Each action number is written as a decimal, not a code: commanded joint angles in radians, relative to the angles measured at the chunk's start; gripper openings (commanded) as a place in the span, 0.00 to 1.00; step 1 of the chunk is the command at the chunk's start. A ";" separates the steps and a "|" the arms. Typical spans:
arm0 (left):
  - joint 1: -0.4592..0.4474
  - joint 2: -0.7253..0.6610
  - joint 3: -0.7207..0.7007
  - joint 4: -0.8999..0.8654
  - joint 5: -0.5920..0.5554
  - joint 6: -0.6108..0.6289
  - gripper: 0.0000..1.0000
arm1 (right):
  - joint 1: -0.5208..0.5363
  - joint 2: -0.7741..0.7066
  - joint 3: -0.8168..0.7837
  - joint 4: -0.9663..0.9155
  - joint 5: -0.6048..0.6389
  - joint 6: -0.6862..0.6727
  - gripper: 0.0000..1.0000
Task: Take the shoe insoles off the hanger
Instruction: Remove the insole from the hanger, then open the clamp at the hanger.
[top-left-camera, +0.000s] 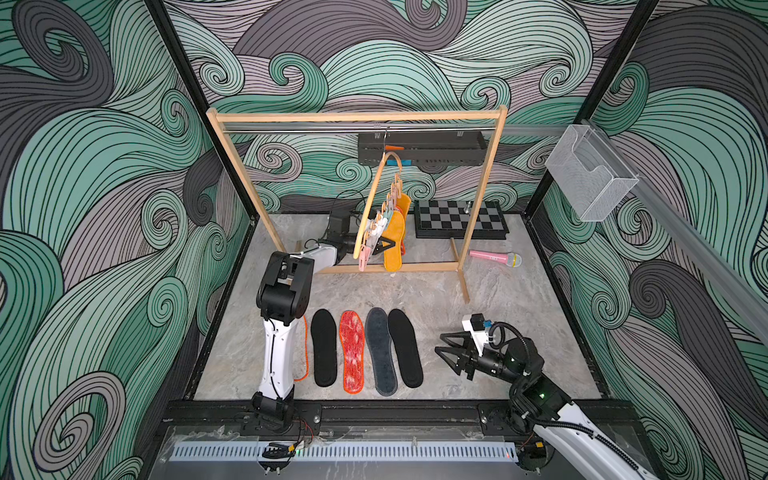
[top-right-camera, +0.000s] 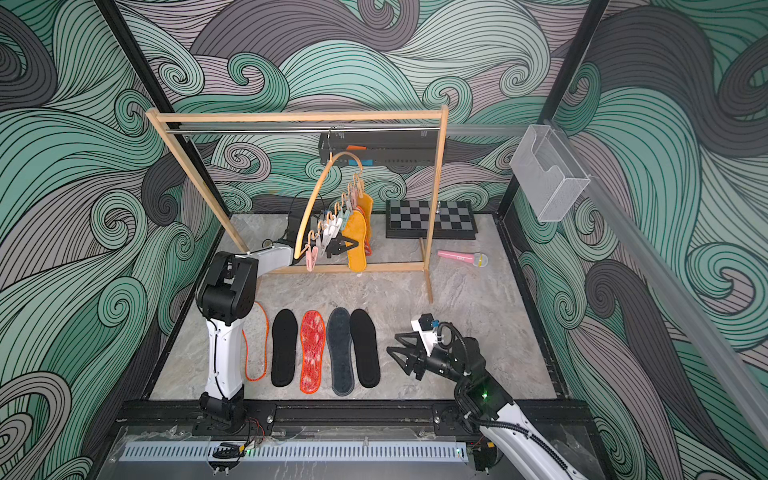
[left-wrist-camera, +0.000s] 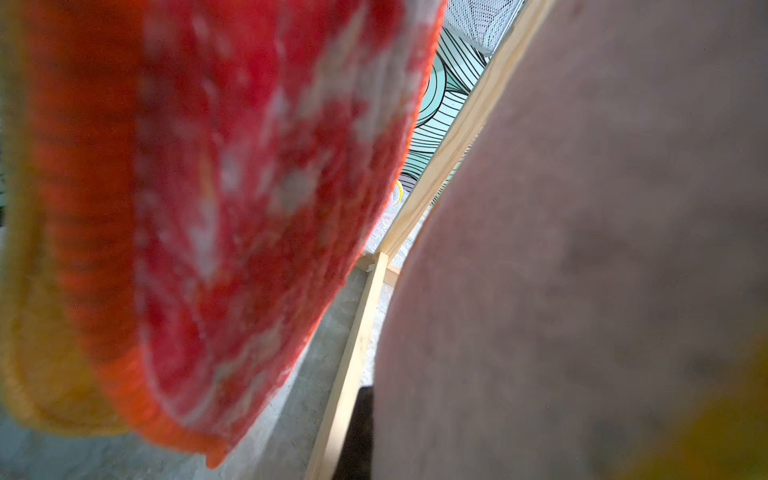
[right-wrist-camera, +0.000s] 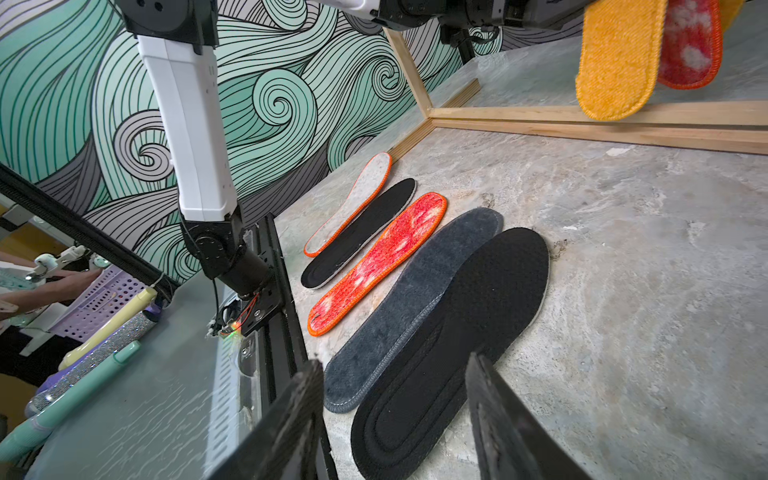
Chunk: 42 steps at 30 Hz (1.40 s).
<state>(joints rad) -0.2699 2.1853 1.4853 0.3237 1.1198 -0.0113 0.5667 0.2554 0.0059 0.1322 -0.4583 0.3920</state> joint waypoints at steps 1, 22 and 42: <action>-0.005 -0.062 -0.021 -0.069 0.014 0.011 0.00 | 0.007 0.010 -0.018 0.042 0.071 -0.021 0.56; -0.004 -0.159 -0.043 -0.380 0.057 0.191 0.00 | -0.075 0.976 0.723 0.350 0.068 -0.184 0.67; -0.006 -0.148 0.007 -0.544 0.117 0.292 0.00 | -0.214 1.563 1.426 0.263 -0.372 -0.098 0.61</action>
<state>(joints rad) -0.2699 2.0571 1.4570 -0.1757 1.2037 0.2512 0.3584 1.7798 1.3655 0.4305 -0.7341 0.2775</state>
